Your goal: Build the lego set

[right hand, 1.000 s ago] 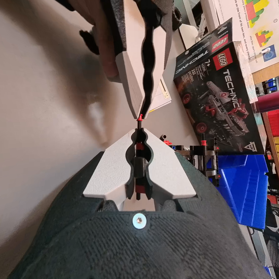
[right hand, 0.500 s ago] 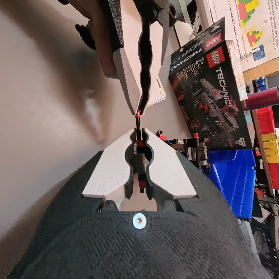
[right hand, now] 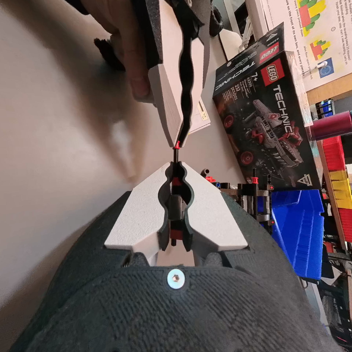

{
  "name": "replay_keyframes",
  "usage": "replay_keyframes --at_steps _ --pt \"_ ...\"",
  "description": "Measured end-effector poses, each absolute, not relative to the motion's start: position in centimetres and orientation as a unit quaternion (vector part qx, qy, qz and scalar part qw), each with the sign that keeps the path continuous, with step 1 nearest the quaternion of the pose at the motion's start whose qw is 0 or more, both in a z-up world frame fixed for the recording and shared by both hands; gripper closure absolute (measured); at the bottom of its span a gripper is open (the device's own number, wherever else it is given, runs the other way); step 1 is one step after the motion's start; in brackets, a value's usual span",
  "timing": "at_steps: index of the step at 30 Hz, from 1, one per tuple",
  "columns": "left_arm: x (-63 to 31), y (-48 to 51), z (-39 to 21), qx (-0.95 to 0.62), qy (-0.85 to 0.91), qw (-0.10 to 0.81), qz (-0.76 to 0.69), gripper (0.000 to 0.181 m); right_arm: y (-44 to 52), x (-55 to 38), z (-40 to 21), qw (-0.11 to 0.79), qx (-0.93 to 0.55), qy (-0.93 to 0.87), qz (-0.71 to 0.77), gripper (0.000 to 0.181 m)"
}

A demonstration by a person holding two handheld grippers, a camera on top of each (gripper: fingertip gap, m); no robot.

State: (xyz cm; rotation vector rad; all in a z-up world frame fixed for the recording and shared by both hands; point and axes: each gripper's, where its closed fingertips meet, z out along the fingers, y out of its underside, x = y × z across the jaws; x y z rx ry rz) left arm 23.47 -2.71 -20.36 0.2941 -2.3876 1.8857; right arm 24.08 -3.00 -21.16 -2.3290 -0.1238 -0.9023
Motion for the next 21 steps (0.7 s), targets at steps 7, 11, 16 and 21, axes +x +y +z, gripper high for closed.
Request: replay_keyframes --at_steps 7,11,16,21 --pt "23.4 -4.1 -20.4 0.112 -0.774 0.051 0.621 0.177 -3.2 24.3 -21.2 0.312 -0.885 -0.037 -0.343 0.178" --pt "23.4 -4.3 -20.2 0.108 -0.775 0.047 0.621 0.177 -3.5 24.2 -21.0 0.327 -0.882 -0.026 -0.339 0.178" --pt "23.3 -4.2 -20.4 0.099 -0.788 0.028 0.607 0.177 -3.3 24.3 -21.1 0.316 -0.879 -0.042 -0.355 0.177" --pt "22.9 -4.5 -19.8 0.083 -0.785 0.018 0.614 0.177 -5.1 23.6 -20.1 0.310 -0.881 -0.023 -0.357 0.160"
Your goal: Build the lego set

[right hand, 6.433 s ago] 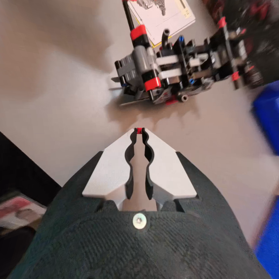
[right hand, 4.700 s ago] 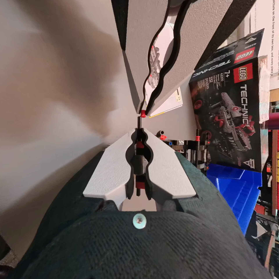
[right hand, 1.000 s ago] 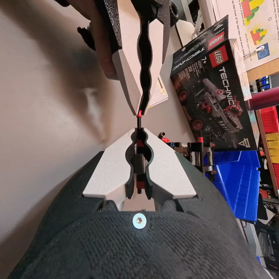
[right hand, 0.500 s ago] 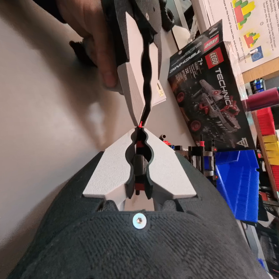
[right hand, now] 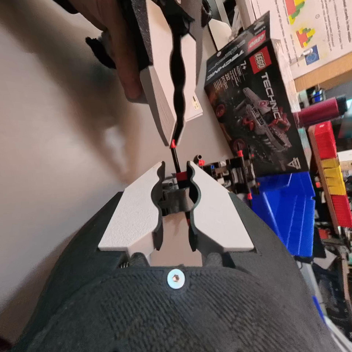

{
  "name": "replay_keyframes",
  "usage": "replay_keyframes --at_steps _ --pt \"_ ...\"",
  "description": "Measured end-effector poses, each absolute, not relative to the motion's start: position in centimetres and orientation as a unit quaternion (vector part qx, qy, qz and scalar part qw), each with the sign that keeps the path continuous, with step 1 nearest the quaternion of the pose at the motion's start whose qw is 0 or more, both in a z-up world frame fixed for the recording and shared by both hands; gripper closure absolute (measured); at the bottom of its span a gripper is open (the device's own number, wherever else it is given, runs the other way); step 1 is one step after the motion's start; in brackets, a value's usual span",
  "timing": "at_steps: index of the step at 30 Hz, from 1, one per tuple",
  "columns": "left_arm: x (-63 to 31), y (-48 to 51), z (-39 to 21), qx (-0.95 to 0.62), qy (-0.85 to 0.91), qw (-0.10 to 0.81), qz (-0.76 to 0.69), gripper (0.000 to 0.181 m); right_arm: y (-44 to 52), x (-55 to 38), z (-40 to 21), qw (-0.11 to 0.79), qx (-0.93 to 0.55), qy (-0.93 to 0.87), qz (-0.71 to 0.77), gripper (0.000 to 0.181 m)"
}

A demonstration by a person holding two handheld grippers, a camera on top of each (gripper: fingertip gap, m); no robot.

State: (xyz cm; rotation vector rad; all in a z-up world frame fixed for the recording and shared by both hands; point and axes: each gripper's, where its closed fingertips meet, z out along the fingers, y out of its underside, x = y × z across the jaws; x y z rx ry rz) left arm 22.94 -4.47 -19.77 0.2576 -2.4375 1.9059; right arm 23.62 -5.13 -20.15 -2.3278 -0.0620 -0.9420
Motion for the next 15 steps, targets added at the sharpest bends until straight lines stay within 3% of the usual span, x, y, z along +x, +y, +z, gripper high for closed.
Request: replay_keyframes --at_steps 6,12,15 --pt "23.3 -4.2 -19.7 0.085 -0.782 0.007 0.617 0.177 -9.1 22.0 -17.7 0.375 -0.858 0.044 -0.349 0.150" --pt "23.5 -4.1 -19.6 0.086 -0.784 -0.002 0.615 0.177 -13.4 22.9 -19.2 0.401 -0.850 0.153 -0.305 0.140" --pt "23.5 -4.3 -19.7 0.083 -0.785 -0.004 0.614 0.177 -12.2 23.4 -18.5 0.466 -0.823 0.155 -0.284 0.152"
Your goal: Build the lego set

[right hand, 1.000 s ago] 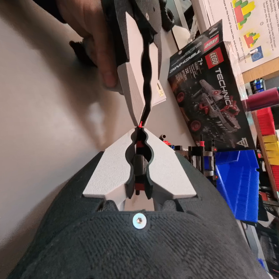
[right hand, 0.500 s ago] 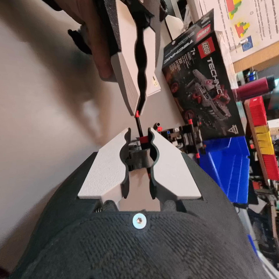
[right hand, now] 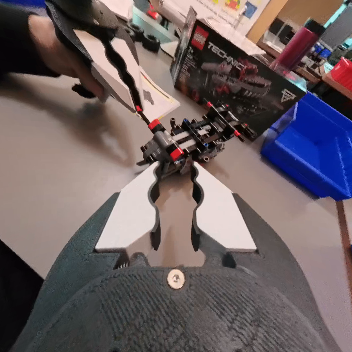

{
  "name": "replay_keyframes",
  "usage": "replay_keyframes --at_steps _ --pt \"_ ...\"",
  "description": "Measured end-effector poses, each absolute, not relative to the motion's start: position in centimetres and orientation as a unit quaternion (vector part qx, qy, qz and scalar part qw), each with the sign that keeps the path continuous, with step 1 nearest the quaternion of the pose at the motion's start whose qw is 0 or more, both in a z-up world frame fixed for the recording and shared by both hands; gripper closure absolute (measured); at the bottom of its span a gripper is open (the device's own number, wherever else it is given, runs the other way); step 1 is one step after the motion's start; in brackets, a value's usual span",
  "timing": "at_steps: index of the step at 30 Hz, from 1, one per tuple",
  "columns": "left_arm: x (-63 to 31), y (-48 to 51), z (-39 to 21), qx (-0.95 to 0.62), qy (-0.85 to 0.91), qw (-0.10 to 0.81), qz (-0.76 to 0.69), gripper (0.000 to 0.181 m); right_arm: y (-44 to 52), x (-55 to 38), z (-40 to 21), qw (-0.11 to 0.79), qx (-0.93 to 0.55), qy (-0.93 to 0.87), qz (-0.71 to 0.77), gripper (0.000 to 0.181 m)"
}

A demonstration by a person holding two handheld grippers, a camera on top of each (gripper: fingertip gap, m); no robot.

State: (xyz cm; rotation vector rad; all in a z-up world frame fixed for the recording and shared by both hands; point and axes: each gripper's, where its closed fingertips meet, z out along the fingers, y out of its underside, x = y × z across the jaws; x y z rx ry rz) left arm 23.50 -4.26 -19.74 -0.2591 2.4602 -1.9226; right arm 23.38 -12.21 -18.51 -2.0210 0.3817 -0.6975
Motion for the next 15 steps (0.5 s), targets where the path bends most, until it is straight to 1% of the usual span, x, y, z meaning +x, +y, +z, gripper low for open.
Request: replay_keyframes --at_steps 1,3,6,9,12,15 --pt "23.5 -4.3 -19.7 -0.083 0.783 0.004 -0.616 0.177 -11.8 23.4 -18.5 0.477 -0.822 0.148 -0.274 0.154" --pt "23.4 -4.5 -19.8 -0.081 0.784 -0.002 -0.615 0.177 -11.0 23.8 -19.0 0.496 -0.820 0.145 -0.245 0.145" --pt "23.6 -4.8 -20.0 -0.082 0.785 0.000 -0.614 0.177 -10.0 24.2 -19.2 0.515 -0.816 0.142 -0.219 0.153" --pt "23.2 -5.7 -20.4 -0.075 0.788 -0.010 -0.611 0.177 -9.3 24.3 -19.4 0.516 -0.820 0.140 -0.202 0.166" --pt "23.5 -5.8 -20.2 -0.077 0.786 -0.002 -0.613 0.177 -9.9 24.6 -19.9 0.487 -0.831 0.131 -0.234 0.167" --pt "23.7 -5.7 -20.1 -0.075 0.785 0.007 -0.615 0.177 -9.9 24.4 -20.3 0.477 -0.837 0.130 -0.235 0.168"
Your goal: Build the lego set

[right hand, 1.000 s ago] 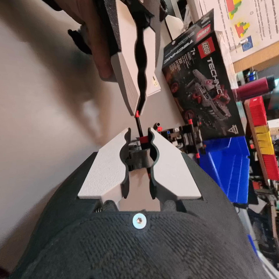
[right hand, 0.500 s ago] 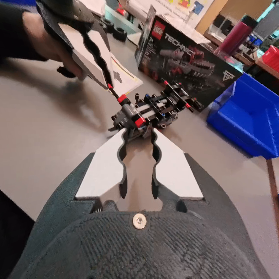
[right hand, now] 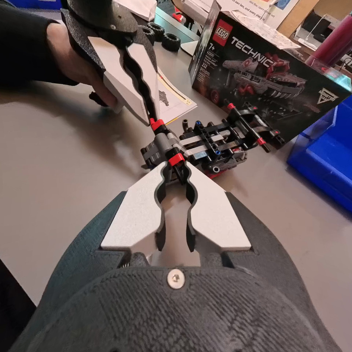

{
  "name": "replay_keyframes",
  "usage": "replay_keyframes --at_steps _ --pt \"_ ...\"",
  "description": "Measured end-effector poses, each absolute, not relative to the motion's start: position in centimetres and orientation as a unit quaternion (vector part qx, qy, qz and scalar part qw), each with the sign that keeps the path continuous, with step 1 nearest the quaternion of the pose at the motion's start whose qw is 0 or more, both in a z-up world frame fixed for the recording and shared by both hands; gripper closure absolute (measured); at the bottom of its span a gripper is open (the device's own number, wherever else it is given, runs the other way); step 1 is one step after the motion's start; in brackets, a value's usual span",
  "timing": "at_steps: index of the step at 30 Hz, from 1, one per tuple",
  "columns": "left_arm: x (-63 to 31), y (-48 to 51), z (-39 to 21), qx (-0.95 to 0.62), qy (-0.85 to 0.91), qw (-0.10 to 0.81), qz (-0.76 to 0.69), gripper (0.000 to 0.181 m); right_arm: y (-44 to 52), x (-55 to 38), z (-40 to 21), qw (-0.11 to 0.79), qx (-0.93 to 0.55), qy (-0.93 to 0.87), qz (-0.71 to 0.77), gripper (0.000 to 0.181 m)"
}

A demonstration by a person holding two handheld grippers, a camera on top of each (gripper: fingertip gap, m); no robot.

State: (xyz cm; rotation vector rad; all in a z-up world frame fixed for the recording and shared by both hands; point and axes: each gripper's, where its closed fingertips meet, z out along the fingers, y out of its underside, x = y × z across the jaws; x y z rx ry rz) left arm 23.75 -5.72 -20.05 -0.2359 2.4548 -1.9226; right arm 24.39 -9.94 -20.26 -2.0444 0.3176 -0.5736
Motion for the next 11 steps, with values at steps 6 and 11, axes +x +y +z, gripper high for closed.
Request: replay_keyframes --at_steps 6,11 --pt "23.8 -5.4 -20.0 -0.067 0.787 0.024 -0.613 0.177 -11.9 24.2 -20.1 0.420 -0.859 0.101 -0.276 0.164" --pt "23.7 -5.4 -20.0 -0.056 0.787 0.027 -0.614 0.177 -12.0 24.1 -20.1 0.399 -0.871 0.067 -0.278 0.174"
